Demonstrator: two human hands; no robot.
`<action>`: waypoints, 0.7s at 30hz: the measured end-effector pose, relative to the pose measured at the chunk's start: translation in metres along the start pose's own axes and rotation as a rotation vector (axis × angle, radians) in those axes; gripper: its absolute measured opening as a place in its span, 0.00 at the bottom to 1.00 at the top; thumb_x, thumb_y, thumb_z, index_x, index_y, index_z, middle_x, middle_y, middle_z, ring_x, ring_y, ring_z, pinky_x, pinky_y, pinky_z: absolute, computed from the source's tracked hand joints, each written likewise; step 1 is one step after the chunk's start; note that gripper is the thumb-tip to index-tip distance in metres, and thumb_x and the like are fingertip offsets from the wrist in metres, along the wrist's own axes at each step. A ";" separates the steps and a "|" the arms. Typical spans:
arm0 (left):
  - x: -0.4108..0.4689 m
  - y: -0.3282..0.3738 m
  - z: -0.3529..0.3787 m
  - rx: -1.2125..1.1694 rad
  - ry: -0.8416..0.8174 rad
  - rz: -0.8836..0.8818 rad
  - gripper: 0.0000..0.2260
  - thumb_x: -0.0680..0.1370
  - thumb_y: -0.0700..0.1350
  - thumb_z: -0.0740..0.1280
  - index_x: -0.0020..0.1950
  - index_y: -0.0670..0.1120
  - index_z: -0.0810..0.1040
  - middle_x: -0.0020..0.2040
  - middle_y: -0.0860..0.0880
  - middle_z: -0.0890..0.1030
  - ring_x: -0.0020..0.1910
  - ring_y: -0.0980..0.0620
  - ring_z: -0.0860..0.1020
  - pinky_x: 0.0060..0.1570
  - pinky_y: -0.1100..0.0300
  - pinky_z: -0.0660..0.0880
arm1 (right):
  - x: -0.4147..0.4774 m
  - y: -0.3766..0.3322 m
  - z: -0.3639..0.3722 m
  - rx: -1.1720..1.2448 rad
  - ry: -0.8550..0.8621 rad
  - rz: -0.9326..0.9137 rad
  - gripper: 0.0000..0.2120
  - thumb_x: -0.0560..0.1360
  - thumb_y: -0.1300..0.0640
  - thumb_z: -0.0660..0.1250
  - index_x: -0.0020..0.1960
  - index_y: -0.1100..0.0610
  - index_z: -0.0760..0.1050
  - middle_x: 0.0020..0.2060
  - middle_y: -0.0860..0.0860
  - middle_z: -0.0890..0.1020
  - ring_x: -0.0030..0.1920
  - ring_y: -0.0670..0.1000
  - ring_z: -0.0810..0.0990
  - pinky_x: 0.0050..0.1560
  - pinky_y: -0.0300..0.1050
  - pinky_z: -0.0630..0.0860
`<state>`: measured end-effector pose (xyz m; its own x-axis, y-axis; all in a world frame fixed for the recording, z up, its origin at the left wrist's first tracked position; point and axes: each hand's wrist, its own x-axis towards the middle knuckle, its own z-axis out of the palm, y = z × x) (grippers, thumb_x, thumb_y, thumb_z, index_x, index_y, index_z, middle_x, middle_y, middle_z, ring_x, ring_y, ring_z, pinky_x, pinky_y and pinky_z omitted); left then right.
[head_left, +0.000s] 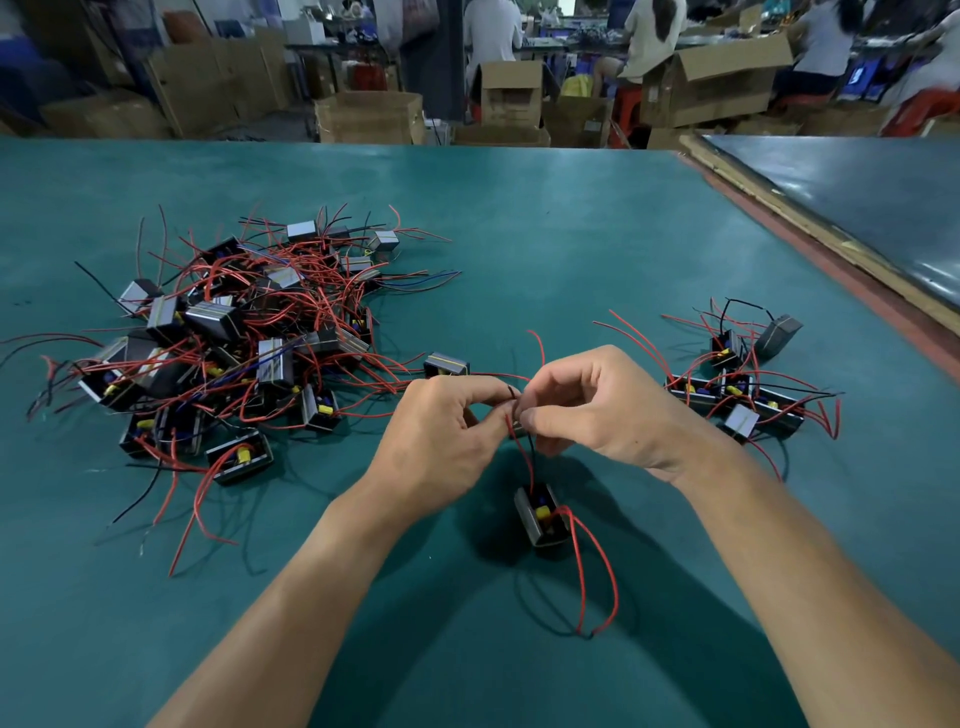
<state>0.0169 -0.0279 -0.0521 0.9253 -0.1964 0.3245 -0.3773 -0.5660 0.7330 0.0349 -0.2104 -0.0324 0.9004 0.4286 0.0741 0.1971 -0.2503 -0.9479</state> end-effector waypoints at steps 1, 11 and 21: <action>0.000 0.001 0.000 -0.004 0.000 -0.003 0.07 0.78 0.44 0.66 0.42 0.52 0.82 0.27 0.42 0.76 0.27 0.38 0.74 0.24 0.52 0.68 | 0.000 0.001 0.000 -0.017 0.020 -0.007 0.05 0.72 0.67 0.71 0.38 0.61 0.81 0.30 0.54 0.82 0.31 0.51 0.78 0.38 0.48 0.77; -0.001 0.004 0.000 -0.006 -0.057 0.033 0.08 0.78 0.43 0.65 0.40 0.47 0.79 0.28 0.40 0.75 0.27 0.38 0.73 0.25 0.53 0.67 | 0.002 0.003 -0.003 -0.065 -0.011 0.054 0.04 0.67 0.54 0.71 0.36 0.53 0.80 0.29 0.48 0.80 0.32 0.47 0.78 0.39 0.42 0.78; -0.002 0.004 0.001 -0.098 -0.115 -0.008 0.09 0.75 0.47 0.62 0.39 0.45 0.77 0.29 0.41 0.77 0.28 0.40 0.77 0.30 0.48 0.73 | 0.001 0.004 -0.003 -0.112 -0.042 0.021 0.09 0.74 0.66 0.67 0.37 0.57 0.78 0.30 0.47 0.81 0.33 0.49 0.76 0.37 0.45 0.75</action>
<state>0.0138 -0.0305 -0.0498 0.9246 -0.2858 0.2518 -0.3665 -0.4878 0.7923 0.0379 -0.2135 -0.0349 0.8883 0.4574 0.0397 0.2229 -0.3541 -0.9083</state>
